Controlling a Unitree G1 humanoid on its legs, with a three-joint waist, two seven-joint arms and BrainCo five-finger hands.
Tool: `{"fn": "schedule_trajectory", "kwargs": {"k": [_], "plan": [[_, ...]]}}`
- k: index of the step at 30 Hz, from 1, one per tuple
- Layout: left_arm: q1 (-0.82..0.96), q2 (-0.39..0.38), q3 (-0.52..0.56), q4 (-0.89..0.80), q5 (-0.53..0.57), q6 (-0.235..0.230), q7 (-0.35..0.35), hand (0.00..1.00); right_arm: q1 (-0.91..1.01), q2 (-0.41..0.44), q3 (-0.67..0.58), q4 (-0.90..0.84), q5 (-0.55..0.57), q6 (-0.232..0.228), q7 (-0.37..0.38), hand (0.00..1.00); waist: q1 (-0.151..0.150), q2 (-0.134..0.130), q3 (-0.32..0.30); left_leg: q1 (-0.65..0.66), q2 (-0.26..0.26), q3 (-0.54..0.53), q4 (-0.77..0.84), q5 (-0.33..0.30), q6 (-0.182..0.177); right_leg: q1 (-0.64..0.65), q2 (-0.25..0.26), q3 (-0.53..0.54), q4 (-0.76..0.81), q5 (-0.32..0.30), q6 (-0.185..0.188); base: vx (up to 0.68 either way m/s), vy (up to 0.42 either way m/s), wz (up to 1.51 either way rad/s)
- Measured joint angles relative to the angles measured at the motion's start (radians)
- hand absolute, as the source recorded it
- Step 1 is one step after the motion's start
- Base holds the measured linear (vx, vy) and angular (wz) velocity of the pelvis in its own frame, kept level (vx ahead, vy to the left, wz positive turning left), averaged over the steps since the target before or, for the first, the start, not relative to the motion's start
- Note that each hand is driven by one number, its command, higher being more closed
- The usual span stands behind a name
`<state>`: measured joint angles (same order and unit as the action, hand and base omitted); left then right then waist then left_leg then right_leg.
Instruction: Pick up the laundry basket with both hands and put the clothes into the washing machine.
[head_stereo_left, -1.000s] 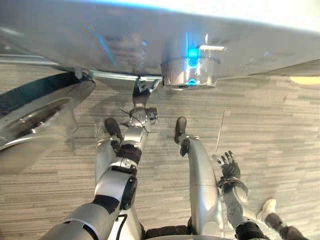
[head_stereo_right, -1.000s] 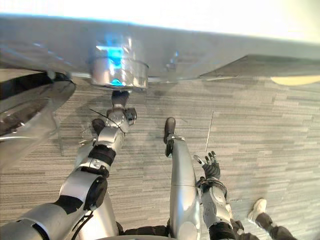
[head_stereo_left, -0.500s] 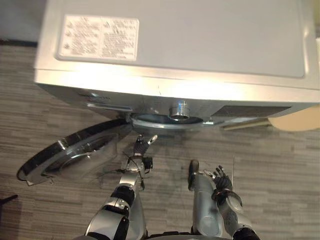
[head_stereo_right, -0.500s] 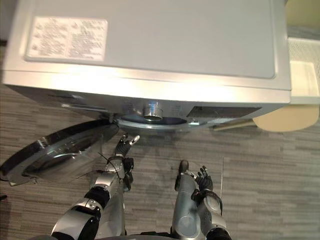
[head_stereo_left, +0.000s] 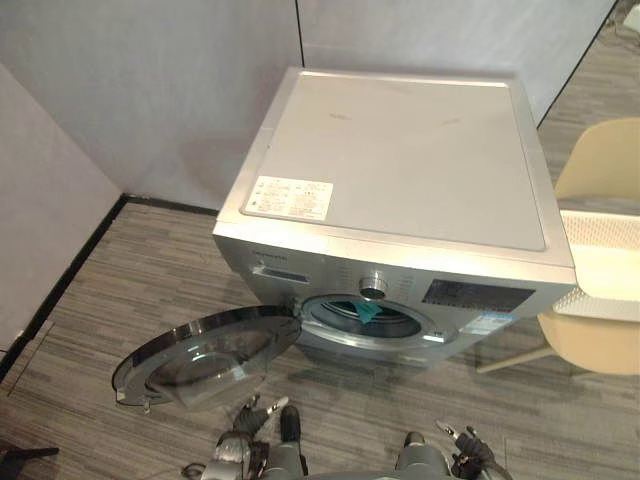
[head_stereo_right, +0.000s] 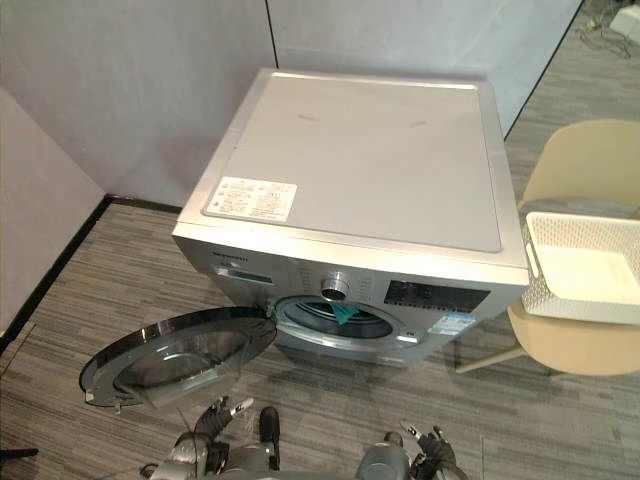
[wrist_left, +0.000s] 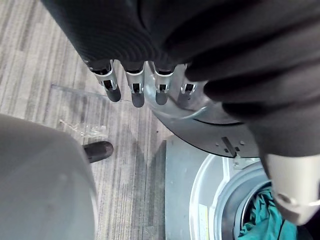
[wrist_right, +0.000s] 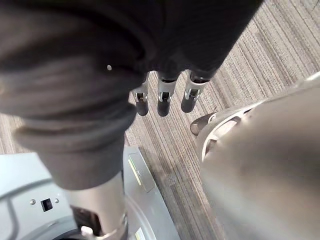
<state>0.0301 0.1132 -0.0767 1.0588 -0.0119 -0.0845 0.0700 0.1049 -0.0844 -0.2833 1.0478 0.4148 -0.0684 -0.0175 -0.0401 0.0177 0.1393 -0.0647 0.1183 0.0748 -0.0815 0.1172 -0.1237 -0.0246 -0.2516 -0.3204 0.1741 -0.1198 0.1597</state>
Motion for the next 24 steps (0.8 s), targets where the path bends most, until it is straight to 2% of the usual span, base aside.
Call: {"fn": "schedule_trajectory", "kwargs": {"k": [2,6,11,17,21,24], "plan": [[0.002,0.007,0.003,0.011,0.035,-0.002,-0.024,0.0,0.005,0.001,-0.025,0.023,-0.032,0.01,0.004,0.0,0.0,-0.009,-0.016,0.017,-0.002,-0.011,-0.012,0.008,0.004,0.037,0.008,-0.013,-0.044,0.017,0.002,0.08,-0.006,0.09],[0.009,0.014,0.004,0.013,0.066,-0.004,-0.029,0.0,0.003,0.001,-0.04,0.046,-0.056,0.018,0.021,0.0,-0.004,-0.022,-0.032,0.04,-0.01,-0.012,-0.013,0.007,0.005,0.076,0.008,-0.017,-0.077,0.026,0.006,0.07,-0.006,-0.01],[0.009,0.014,0.012,0.032,0.107,-0.012,-0.048,0.0,-0.015,0.003,-0.038,0.086,-0.073,0.036,0.024,0.0,-0.002,-0.017,-0.04,0.076,-0.009,0.01,-0.019,0.006,0.004,0.113,0.013,-0.001,-0.112,0.041,0.004,0.01,-0.01,-0.13],[0.02,0.003,0.045,0.041,0.101,-0.011,-0.02,0.0,-0.038,0.011,-0.008,0.115,-0.074,0.034,0.023,0.0,-0.001,-0.014,-0.046,0.132,0.009,0.046,-0.022,-0.014,-0.002,0.144,0.031,0.048,-0.142,0.058,-0.003,-0.06,-0.01,-0.24],[0.02,-0.005,0.04,0.039,0.091,-0.012,-0.006,0.0,-0.036,0.006,0.025,0.116,-0.109,0.033,0.022,0.0,-0.002,-0.024,-0.048,0.126,0.01,0.025,-0.02,-0.017,-0.006,0.151,0.034,0.034,-0.141,0.056,-0.01,-0.06,-0.003,0.14],[0.023,-0.011,0.038,0.027,0.079,-0.013,0.0,0.0,-0.03,-0.002,0.049,0.117,-0.111,0.031,0.018,0.0,-0.002,-0.014,-0.037,0.087,0.01,-0.031,-0.009,-0.018,-0.003,0.15,0.041,-0.016,-0.143,0.051,-0.009,-0.03,-0.023,0.52]]}}
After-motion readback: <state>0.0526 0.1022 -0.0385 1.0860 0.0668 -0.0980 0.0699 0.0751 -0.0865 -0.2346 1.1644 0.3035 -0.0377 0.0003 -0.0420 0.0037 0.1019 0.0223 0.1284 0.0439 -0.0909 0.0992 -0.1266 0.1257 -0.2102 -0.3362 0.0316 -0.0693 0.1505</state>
